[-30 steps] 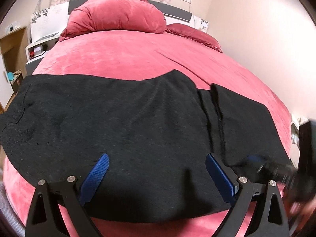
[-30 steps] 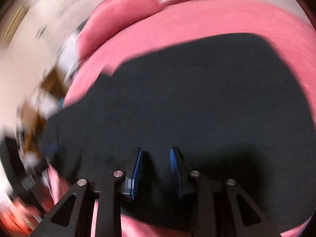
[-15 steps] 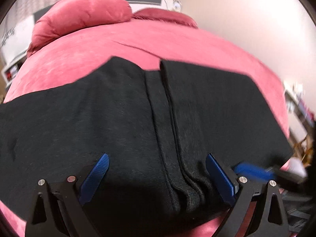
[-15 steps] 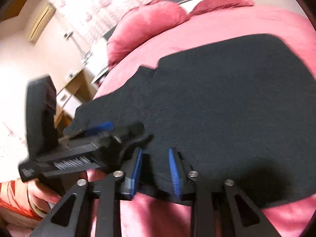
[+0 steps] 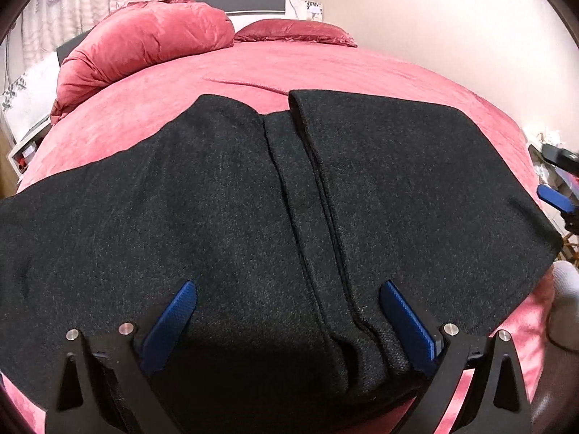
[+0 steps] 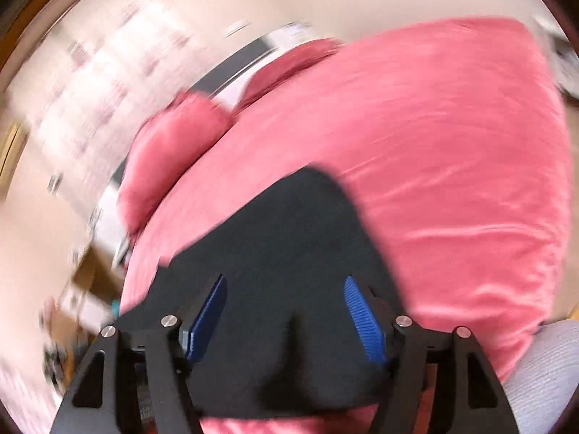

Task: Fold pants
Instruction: 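Grasp the folded pant leg edge again with the right tool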

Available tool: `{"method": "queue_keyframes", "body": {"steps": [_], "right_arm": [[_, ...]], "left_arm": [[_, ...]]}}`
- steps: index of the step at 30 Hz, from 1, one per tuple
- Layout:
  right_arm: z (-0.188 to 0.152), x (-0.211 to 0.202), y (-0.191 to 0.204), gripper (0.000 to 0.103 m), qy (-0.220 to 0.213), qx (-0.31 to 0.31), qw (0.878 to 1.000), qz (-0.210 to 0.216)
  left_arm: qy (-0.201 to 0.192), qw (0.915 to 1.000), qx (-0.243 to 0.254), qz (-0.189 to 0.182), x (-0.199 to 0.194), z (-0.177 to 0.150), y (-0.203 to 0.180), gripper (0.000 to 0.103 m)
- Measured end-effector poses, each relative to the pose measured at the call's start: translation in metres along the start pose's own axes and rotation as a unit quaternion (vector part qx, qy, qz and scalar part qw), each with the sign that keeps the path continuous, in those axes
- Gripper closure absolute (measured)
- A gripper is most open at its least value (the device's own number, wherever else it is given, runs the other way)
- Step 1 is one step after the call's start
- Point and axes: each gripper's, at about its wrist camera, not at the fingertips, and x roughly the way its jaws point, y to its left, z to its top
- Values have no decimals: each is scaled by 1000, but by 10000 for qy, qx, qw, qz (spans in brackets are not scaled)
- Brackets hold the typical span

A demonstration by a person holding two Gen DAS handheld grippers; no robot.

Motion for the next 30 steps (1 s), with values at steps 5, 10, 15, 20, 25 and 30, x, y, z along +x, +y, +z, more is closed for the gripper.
{"method": "queue_keyframes", "body": {"steps": [5,10,15,20,25,30], "right_arm": [[24,34,-60,33,526,1227,9908,237],[41,60,-95,33,1210,1477,9775,893],[40,73,-77,36,1436,849,9777,1273],[22,73,-61,36,1423,416,9802,1312],[22,79,-75,56,1495,711,9805,1063],[27,81,-66,57,1762,684,9781,872]], "left_arm": [[3,10000,-4,-58,-4,-4,4,0],[3,10000,-6,-97,-8,-6,10,0],[13,9999,-22,-125,-6,-4,11,0],[11,9999,-39,-142,1,-3,14,0],[-27,9999,-55,-155,2,-4,15,0],[-40,9998,-99,-186,0,-8,20,0]]}}
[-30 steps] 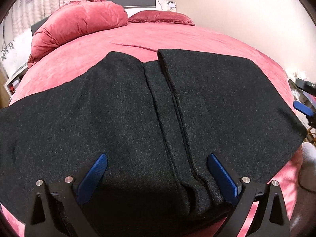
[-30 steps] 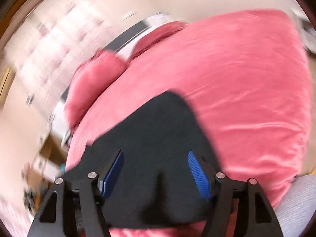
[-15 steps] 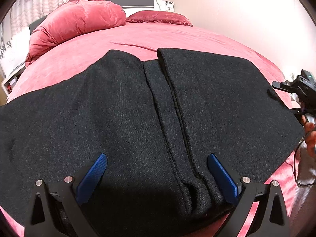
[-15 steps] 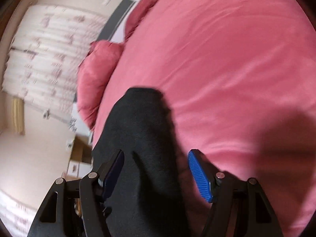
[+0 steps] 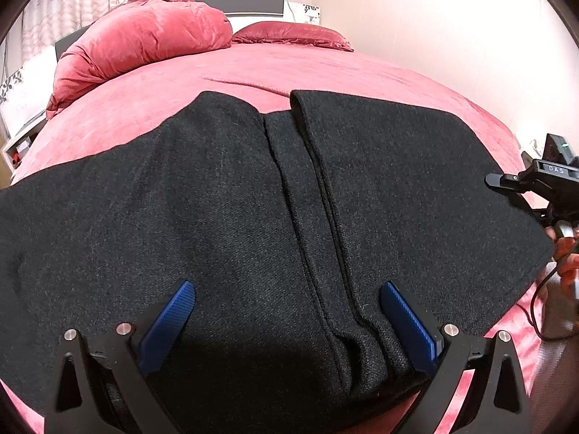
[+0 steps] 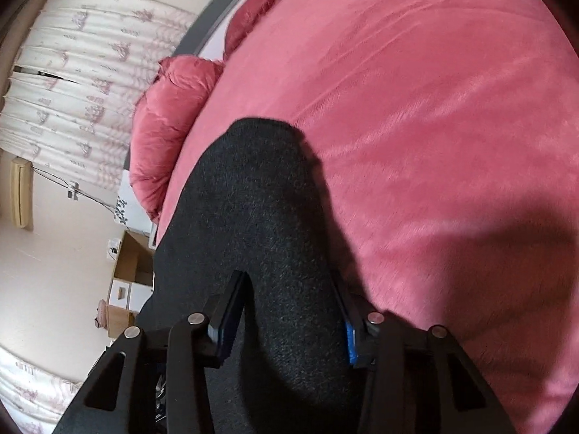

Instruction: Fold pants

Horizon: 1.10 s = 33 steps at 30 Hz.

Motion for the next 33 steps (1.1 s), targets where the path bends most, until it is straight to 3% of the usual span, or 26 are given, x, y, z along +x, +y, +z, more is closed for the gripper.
{"method": "queue_keyframes", "body": {"steps": [1,3,6,12,21,25,33], "right_arm": [[-1,-2,1,58,60,3,10000,-42],[-3,-4,10,73,127,-50,9998,-175],[-5,-11,25,84,95,16,9994,-337],[-14,-36,95,87,-63,-611,9981,-102],[-27,-44,206,86,49,-1275,9907,478],[-31,-29,255,86,148,-1341,9883,708],[-63,37,349,86,566,-1656,9808,854]], "left_arm": [[-5,10000,-20,-8,0,-1,1,0],[-6,10000,-68,-33,-2,-2,4,0],[41,9999,-128,-44,-6,-1,10,0],[98,9994,-318,27,-24,3,39,1],[-486,9940,-740,646,-82,8,139,1],[-673,9845,-1203,1086,-102,0,193,1],[-1102,9464,-2532,1678,-136,-32,280,1]]}}
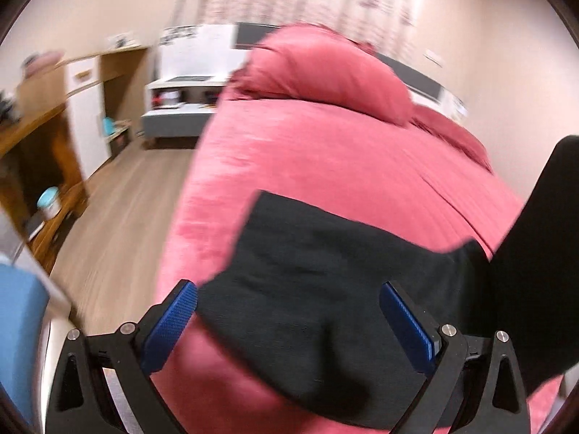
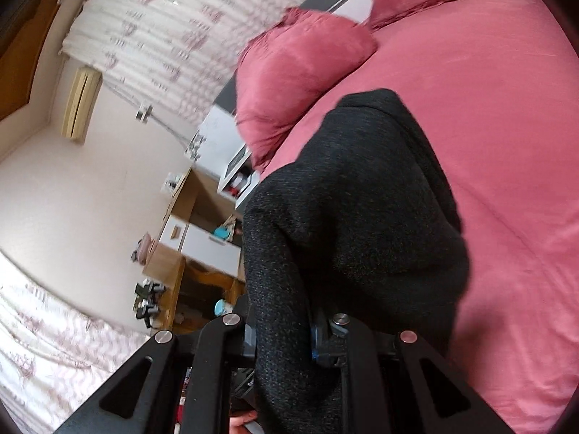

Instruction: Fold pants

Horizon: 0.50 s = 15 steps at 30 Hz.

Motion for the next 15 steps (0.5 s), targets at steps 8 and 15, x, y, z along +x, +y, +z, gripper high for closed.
{"method": "queue_keyframes", "body": {"steps": [8,15], "right_arm": [[-38,149,77,83,556,-1299,9854,-948],[-100,264,83,72,2185,-1541,9628,-381]], "left_arm": [[65,9833,-1783,357,7,-4,72,2],[227,9618,-2718,239,15,-12,101,3]]}}
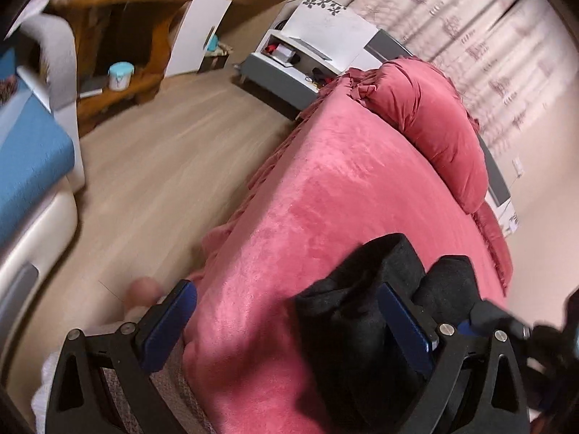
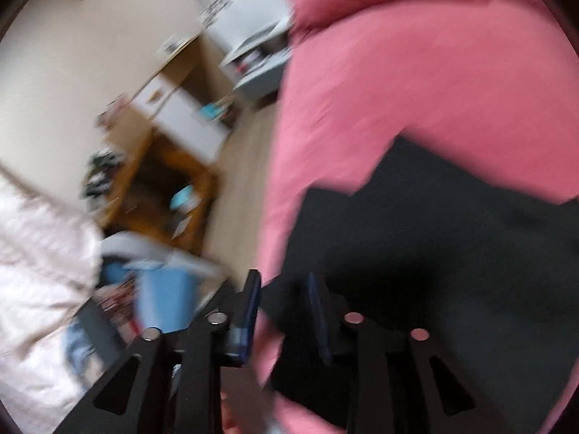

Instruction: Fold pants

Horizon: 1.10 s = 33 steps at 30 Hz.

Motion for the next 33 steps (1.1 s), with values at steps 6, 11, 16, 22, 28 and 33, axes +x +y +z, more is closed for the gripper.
{"method": "queue_keyframes", "body": {"steps": [6,11,16,22,28,33], "right_arm": [[-16,-52,-20,72,-710,-32,9970,307],[-50,-130,-90,69,-1600,362,9843,-647],[-88,-161,-155,68,-1686,886,9719,-1382],[-86,-184,-202,65,-1823,1287,9646,-1405],[-9,-151,-173,65,-1280,10,9801,-1520],[10,-98,-144,61,-61,-1608,9747,-1549]], "left_arm": [[-195,9982,205,-535,-12,-3,-14,3],[63,9892,948,-1121,-11,-15,-50,3],[565,9771,1679,-1179,3,-32,-86,3],[1237,9640,2271,-613,33,-53,-101,10],[1104,9616,2471,-457,21,-64,-97,34],[1192,9653,2262,-534,17,-63,-87,43]]}}
